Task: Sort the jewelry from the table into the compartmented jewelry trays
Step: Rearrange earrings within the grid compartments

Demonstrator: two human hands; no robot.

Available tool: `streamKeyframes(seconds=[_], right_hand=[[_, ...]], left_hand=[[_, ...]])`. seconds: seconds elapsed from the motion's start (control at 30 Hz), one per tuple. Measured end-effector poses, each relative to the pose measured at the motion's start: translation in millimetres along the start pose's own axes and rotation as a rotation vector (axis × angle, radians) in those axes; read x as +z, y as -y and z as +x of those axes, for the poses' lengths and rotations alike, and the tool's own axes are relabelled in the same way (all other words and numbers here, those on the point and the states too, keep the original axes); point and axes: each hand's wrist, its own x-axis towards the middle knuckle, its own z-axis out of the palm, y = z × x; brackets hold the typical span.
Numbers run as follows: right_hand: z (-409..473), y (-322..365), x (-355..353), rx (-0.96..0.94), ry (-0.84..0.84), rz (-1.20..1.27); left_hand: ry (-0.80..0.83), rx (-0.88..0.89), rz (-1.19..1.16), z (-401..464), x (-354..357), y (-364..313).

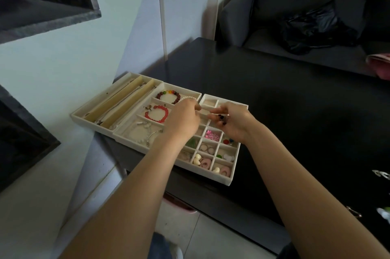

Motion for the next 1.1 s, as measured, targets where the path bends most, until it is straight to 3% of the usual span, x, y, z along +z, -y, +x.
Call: streamKeyframes(seconds=[0.13, 0.33, 0.5, 1.0, 1.1], right_hand=[[2, 6, -7, -0.078, 0.052, -0.273], [8, -1, -13, -0.418, -0.161, -0.904], [14, -11, -10, -0.616, -0.218, -1.1], [12, -11, -15, -0.682, -0.274, -1.244], [8, -10, -16, -0.662, -0.223, -1.358]], left_hand=[[0.151, 0.082, 0.288, -3, -3, 20], [0.174, 0.167, 0.408, -6, -3, 28], [0.156, 0.184, 0.413, -6, -2, 28], [0.148, 0.172, 0.397, -6, -2, 28], [0.152, 0.168, 0.403, -5, -2, 28]])
